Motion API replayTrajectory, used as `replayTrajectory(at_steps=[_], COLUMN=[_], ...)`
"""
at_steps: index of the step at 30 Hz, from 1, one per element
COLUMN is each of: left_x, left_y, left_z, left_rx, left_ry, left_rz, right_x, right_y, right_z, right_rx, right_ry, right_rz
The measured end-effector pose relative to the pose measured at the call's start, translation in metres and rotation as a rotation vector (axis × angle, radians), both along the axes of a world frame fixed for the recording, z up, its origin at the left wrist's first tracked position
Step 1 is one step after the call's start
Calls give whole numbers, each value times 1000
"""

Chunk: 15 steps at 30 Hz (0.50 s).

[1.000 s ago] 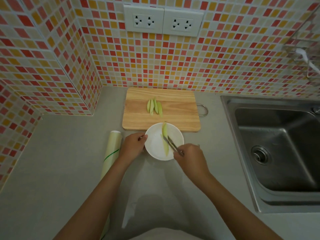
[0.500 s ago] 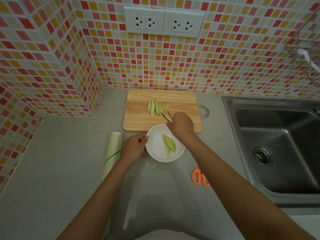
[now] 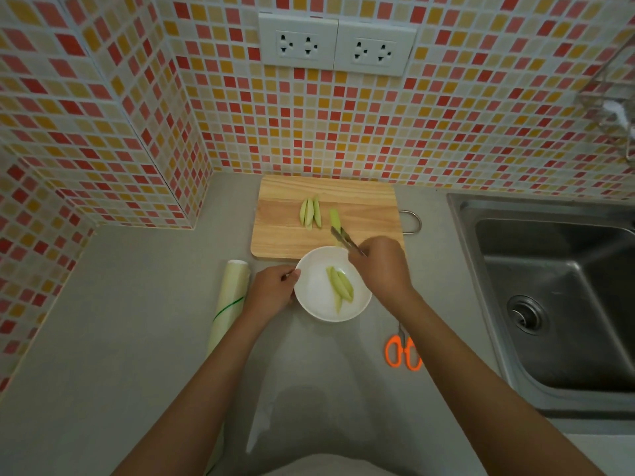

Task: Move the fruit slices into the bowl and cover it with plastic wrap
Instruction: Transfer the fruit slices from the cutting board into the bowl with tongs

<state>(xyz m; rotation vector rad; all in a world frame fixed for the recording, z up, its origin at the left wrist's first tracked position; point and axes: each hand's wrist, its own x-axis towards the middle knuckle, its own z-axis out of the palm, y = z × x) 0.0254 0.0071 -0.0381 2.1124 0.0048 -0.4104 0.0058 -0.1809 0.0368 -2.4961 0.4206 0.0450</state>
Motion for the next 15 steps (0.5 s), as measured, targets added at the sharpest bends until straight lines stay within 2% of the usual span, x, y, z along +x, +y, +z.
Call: replayTrajectory(at_steps=[4,9,15], left_x=[0,-1,-2], left_y=[0,-1,0], left_z=[-2,0,0], left_rx=[14,14,30], left_ry=[-18,-34,-54], left_rz=[-5,-10,-26], right_x=[-61,-72,-12], right_y=[1,11,8], right_z=[-2,-12,5], right_rx=[-30,-186,-143], right_ry=[61,230,31], right_rz=[74,134,37])
